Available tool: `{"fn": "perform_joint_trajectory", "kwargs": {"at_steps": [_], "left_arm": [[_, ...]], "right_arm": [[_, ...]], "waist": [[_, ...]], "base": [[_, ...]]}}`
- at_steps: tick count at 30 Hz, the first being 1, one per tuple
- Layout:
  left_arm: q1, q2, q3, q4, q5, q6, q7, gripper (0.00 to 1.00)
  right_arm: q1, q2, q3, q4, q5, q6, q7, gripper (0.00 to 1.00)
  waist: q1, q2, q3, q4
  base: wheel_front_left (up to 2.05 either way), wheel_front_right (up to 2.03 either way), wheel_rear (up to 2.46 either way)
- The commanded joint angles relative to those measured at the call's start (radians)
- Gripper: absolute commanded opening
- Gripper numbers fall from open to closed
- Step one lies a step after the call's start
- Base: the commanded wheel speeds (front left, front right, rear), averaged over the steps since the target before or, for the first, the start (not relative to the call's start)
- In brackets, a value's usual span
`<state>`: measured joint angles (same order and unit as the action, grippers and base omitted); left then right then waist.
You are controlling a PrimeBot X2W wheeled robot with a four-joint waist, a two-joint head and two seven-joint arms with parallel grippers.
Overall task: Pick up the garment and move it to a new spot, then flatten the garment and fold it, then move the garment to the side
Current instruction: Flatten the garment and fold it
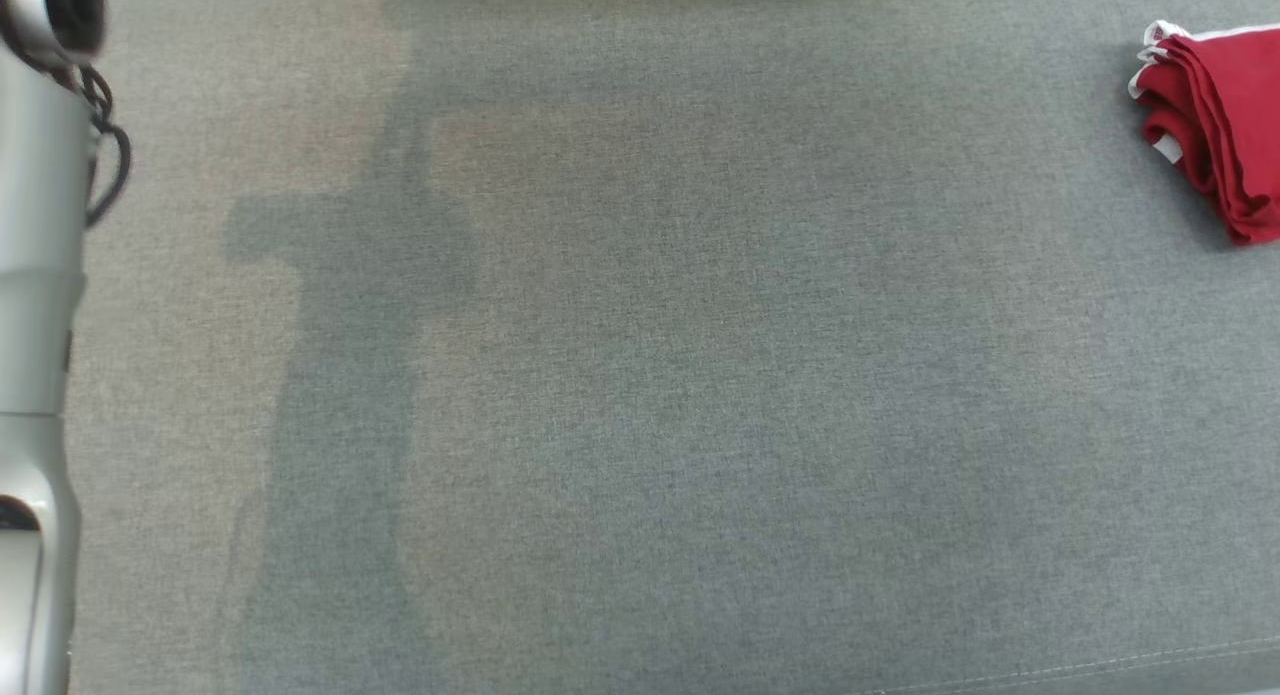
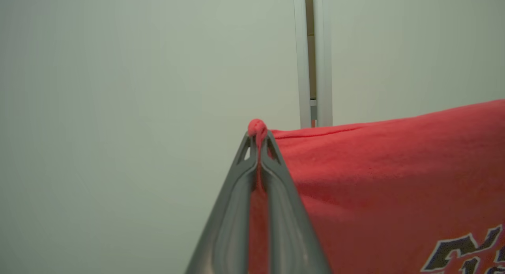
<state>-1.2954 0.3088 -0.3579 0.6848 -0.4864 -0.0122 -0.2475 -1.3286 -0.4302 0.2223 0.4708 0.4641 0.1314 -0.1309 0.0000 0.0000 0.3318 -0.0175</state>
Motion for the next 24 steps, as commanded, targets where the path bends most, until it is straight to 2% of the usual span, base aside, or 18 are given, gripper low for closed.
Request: {"fn": "perform_joint_trajectory", "kwargs": {"at_steps": [1,8,14,17,24], "left_arm": [[0.019,-0.006,-0.009,0.044,0.011,-0.008,-0.008,0.00],[0.176,-0.082,0.027,0.290,-0.028,-0.041,-0.018,0.00],[0.341,-0.134,0.100,0.360,-0.048,-0.058,-0.018,0.00],[0.407,-0.148,0.134,0.342,-0.036,-0.064,-0.018,0.00],[0.611,-0.146,0.258,0.118,0.044,-0.052,-0.018,0.00]], "right_arm": [[0.017,0.023,0.020,0.044,0.011,-0.001,-0.016,0.00],[0.176,0.129,0.157,0.281,0.087,-0.001,-0.087,0.00],[0.355,0.187,0.247,0.366,0.199,-0.001,-0.125,0.00],[0.440,0.187,0.248,0.336,0.249,-0.001,-0.132,0.00],[0.749,0.166,0.112,0.047,0.224,-0.001,-0.133,0.00]], "waist": [[0.0000,0.0000,0.010,-0.008],[0.0000,0.0000,0.058,-0.011],[0.0000,0.0000,0.079,-0.008],[0.0000,0.0000,0.079,-0.004],[0.0000,0.0000,0.038,-0.006]], "base": [[0.00,0.00,0.00],[0.00,0.00,0.00],[0.00,0.00,0.00],[0.00,0.00,0.00],[0.00,0.00,0.00]]}}
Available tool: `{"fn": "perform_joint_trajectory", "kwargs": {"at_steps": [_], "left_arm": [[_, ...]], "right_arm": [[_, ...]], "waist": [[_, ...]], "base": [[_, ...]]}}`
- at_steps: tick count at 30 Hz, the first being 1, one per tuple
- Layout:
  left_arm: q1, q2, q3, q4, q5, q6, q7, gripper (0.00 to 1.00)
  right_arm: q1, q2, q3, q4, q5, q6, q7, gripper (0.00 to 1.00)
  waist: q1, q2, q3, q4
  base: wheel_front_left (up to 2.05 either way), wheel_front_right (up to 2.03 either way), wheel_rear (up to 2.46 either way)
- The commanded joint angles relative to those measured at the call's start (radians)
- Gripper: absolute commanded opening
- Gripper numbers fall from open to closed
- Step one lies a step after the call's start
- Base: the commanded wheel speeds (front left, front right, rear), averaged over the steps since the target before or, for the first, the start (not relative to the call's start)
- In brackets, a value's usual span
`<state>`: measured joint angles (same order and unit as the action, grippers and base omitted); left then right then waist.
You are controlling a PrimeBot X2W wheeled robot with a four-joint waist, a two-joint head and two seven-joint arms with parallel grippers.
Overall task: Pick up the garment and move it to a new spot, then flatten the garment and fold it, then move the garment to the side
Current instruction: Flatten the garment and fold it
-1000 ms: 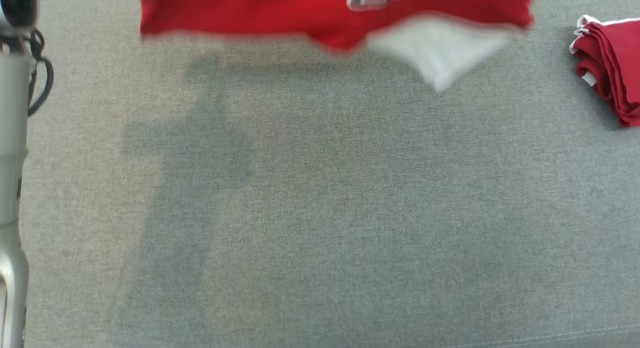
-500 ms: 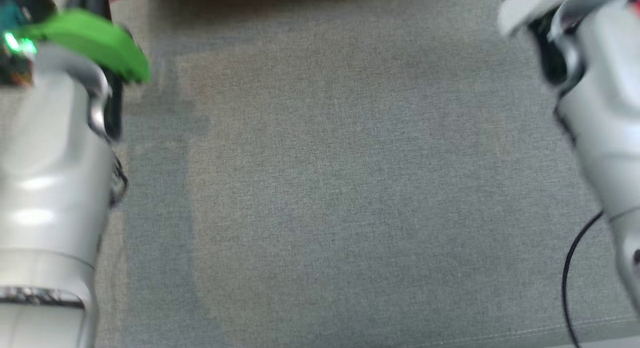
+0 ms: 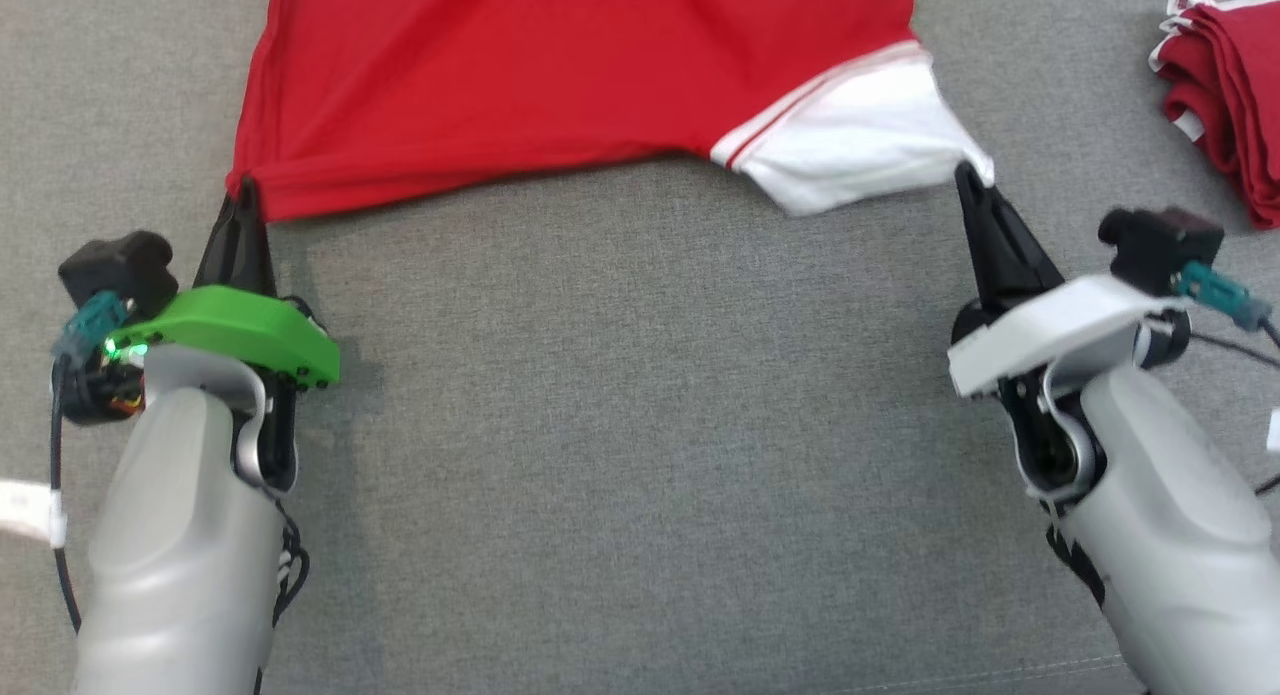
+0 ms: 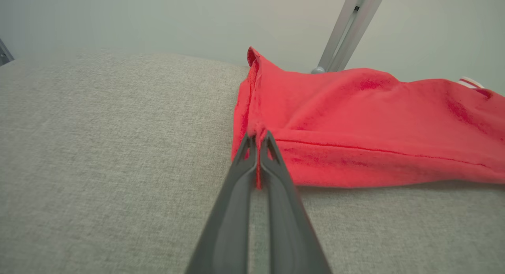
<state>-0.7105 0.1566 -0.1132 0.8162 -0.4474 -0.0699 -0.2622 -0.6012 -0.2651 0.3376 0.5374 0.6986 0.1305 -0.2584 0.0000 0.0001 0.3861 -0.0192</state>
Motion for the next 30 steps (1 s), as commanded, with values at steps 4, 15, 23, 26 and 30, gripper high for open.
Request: {"fn": "perform_joint_trajectory", "kwargs": {"at_steps": [4,15,23,26,30], "left_arm": [[0.188,-0.003,0.088,-0.182,0.061,0.008,-0.003,0.00],[0.627,-0.036,0.130,-0.637,0.109,0.043,0.031,0.00],[0.829,-0.035,0.127,-0.922,0.119,0.109,0.162,0.00],[0.841,-0.029,0.117,-0.962,0.118,0.112,0.197,0.00],[0.795,-0.017,0.102,-0.935,0.099,0.095,0.249,0.00]], "right_arm": [[0.221,0.006,-0.076,-0.196,-0.061,0.000,-0.005,0.00],[0.677,0.053,-0.205,-0.597,-0.194,0.000,0.033,0.00],[0.843,0.086,-0.283,-0.790,-0.239,0.000,0.164,0.00],[0.839,0.088,-0.291,-0.806,-0.243,0.000,0.198,0.00],[0.783,0.084,-0.294,-0.783,-0.227,0.000,0.235,0.00]], "waist": [[0.0000,-0.0001,-0.058,-0.018],[0.0000,-0.0001,-0.150,-0.028],[0.0000,-0.0001,-0.170,-0.026],[0.0000,-0.0001,-0.163,-0.025],[0.0000,-0.0001,-0.145,-0.018]], "base": [[0.00,0.00,0.00],[0.00,0.00,0.00],[0.00,0.00,0.00],[0.00,0.00,0.00],[0.00,0.00,0.00]]}}
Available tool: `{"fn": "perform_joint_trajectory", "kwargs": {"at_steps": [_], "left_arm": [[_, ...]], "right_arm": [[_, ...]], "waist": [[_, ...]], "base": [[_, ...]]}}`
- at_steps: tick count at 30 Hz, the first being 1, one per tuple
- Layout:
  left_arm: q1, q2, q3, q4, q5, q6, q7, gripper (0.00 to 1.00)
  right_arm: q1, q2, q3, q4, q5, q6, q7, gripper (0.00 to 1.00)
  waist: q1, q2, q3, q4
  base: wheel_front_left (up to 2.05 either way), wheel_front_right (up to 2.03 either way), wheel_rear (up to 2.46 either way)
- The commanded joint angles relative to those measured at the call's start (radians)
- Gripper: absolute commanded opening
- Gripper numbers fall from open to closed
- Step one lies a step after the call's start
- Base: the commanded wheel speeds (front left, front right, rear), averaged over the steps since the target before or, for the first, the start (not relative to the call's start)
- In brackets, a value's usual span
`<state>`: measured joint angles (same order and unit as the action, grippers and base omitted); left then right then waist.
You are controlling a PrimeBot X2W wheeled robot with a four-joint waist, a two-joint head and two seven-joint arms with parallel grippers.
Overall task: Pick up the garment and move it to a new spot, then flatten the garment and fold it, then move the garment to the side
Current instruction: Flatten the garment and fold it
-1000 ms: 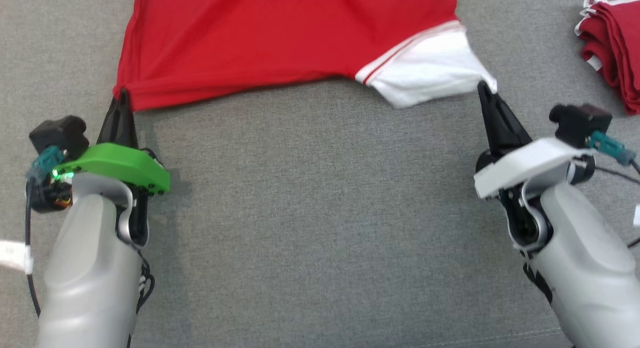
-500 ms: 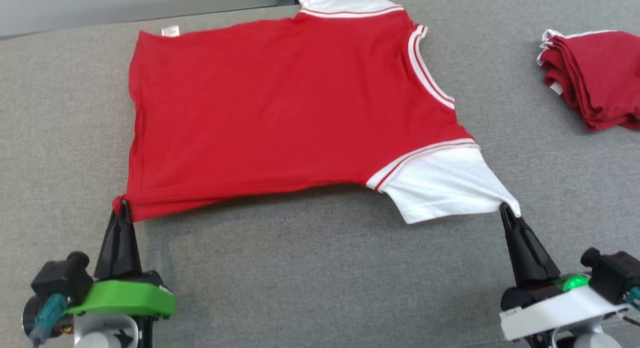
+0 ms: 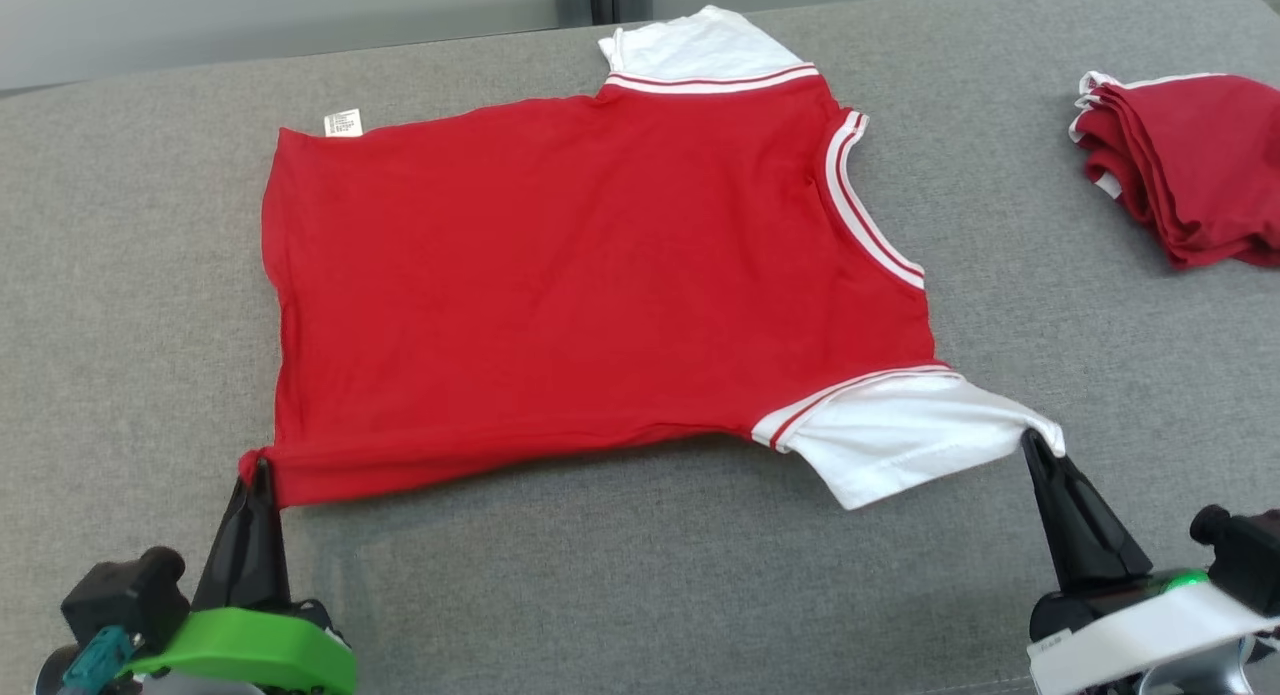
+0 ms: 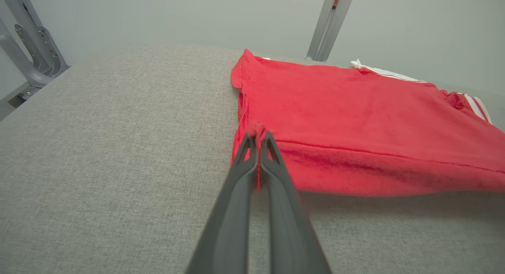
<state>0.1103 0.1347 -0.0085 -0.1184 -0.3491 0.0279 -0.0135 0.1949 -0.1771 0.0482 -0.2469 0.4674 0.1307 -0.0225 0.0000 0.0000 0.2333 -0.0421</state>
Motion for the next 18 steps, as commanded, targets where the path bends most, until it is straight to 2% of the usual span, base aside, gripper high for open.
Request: {"fn": "perform_joint_trajectory", "kwargs": {"at_steps": [1,7,18], "left_arm": [[-0.044,0.010,-0.006,0.011,-0.002,-0.008,0.013,0.00],[-0.165,0.030,-0.016,0.103,-0.031,-0.039,0.056,0.00],[-0.362,0.044,-0.056,0.282,-0.031,-0.092,0.019,0.00]], "right_arm": [[-0.035,-0.009,-0.006,0.014,0.009,0.000,0.002,0.00],[-0.198,-0.064,0.022,0.136,0.049,0.000,-0.004,0.00],[-0.570,-0.158,0.143,0.439,0.121,0.000,-0.076,0.00]], "waist": [[0.0000,0.0000,0.016,0.009],[0.0000,0.0000,0.090,0.027],[0.0000,0.0000,0.202,0.072]], "base": [[0.00,0.00,0.00],[0.00,0.00,0.00],[0.00,0.00,0.00]]}}
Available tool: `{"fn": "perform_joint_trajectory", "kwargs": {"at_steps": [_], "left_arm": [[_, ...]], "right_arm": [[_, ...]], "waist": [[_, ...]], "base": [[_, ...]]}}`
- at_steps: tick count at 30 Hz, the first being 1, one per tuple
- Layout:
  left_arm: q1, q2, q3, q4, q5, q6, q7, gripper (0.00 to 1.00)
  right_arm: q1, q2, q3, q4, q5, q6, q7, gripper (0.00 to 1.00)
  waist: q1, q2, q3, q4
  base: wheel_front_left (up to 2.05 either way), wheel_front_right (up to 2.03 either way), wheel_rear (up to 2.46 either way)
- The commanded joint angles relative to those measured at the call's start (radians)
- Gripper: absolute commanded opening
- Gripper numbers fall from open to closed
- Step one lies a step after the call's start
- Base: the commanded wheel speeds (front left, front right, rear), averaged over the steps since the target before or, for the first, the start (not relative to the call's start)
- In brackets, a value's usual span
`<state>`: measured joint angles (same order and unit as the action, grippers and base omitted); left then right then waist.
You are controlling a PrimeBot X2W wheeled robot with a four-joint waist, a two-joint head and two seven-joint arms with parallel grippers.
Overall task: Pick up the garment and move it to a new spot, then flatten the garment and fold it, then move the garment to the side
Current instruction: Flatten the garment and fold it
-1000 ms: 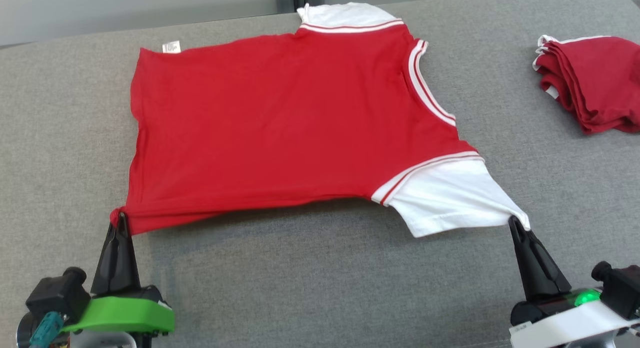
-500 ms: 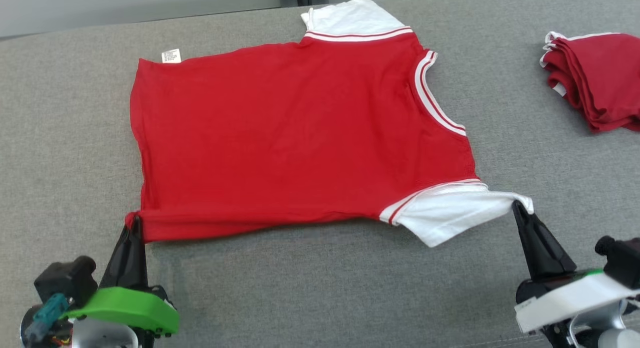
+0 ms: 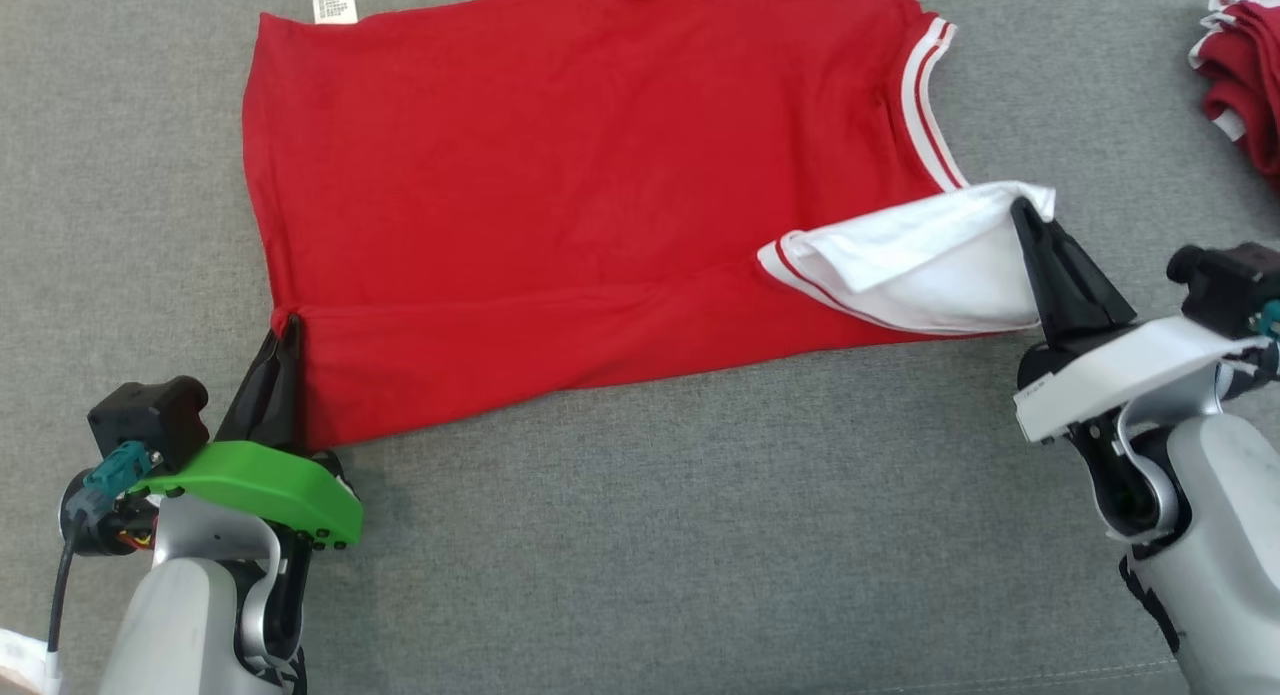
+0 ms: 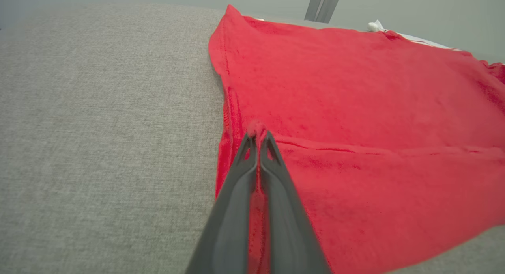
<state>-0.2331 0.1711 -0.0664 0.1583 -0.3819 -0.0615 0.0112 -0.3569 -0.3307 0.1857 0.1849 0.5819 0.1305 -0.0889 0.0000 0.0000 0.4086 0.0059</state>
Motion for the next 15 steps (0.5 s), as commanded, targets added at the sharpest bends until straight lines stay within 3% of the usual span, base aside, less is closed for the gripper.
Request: {"fn": "perform_joint_trajectory", "kwargs": {"at_steps": [1,5,7,8,15], "left_arm": [[-0.026,0.006,0.000,0.015,0.002,-0.005,-0.011,0.00],[-0.052,0.003,-0.011,0.056,0.000,-0.012,-0.035,0.00],[-0.066,-0.005,-0.017,0.074,0.004,-0.016,-0.059,1.00],[-0.069,-0.009,-0.021,0.089,0.005,-0.018,-0.068,1.00],[-0.065,-0.030,-0.012,0.082,0.045,0.021,-0.223,1.00]], "right_arm": [[-0.042,-0.012,0.020,0.028,0.010,0.000,-0.017,0.00],[-0.124,-0.036,0.081,0.113,0.023,0.000,-0.062,0.00],[-0.153,-0.047,0.107,0.142,0.018,0.000,-0.094,0.80],[-0.164,-0.051,0.117,0.155,0.009,0.000,-0.114,1.00],[-0.130,-0.024,0.047,0.112,-0.132,0.000,-0.173,1.00]], "waist": [[0.0000,0.0000,0.028,0.027],[0.0000,0.0000,0.031,0.039],[0.0000,0.0000,0.030,0.046],[0.0000,0.0000,0.028,0.047],[0.0000,0.0000,-0.005,0.035]], "base": [[0.00,0.00,0.00],[0.00,0.00,0.00],[0.00,0.00,0.00],[0.00,0.00,0.00],[0.00,0.00,0.00]]}}
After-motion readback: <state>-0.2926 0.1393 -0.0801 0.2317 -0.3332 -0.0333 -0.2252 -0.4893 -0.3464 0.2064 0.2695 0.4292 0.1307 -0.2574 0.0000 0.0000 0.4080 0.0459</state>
